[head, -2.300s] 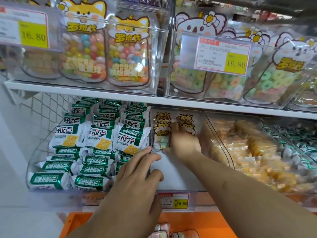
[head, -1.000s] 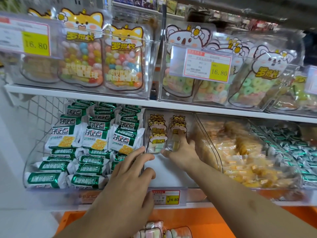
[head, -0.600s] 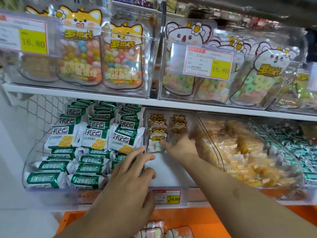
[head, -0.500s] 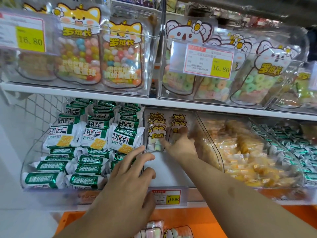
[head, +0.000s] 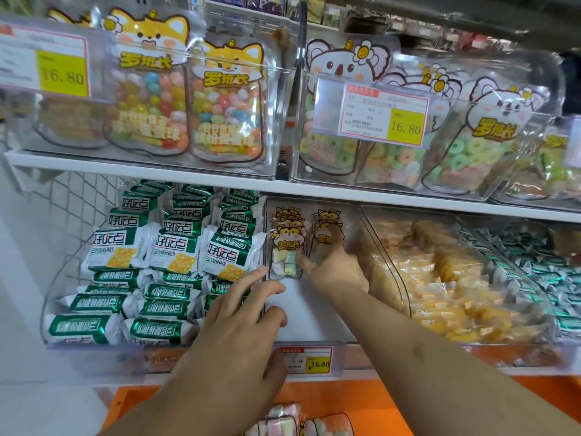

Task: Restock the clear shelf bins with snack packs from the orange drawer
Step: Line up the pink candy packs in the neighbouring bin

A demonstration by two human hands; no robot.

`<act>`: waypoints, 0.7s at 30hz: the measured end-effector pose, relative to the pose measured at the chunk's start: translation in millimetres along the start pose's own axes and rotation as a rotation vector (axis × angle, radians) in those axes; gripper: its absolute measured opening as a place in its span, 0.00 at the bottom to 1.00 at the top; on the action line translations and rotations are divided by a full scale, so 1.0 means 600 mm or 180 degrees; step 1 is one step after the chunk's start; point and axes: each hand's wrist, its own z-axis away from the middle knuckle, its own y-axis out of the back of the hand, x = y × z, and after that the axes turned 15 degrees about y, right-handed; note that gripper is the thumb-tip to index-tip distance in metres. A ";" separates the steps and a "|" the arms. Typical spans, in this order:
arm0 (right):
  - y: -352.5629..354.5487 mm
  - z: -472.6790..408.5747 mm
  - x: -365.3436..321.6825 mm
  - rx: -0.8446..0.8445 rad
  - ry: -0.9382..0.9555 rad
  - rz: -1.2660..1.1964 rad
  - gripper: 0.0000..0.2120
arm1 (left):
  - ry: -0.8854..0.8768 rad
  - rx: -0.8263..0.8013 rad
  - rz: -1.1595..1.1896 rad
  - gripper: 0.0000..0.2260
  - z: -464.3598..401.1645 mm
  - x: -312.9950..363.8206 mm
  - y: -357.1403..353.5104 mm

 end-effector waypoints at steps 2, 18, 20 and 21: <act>0.001 -0.001 0.006 0.0005 0.0055 -0.0005 0.47 | 0.0012 -0.0038 0.0058 0.11 0.000 0.001 0.003; 0.113 0.231 0.016 0.0544 0.1208 -0.0854 0.24 | -0.0193 0.0111 0.0244 0.20 0.064 0.025 0.034; 0.121 0.290 0.027 0.0404 0.1209 -0.1068 0.18 | -0.0207 0.0037 0.0331 0.21 0.092 0.031 0.040; 0.123 0.317 0.032 0.0367 0.1274 -0.1067 0.15 | -0.0191 -0.0012 0.0402 0.20 0.107 0.034 0.043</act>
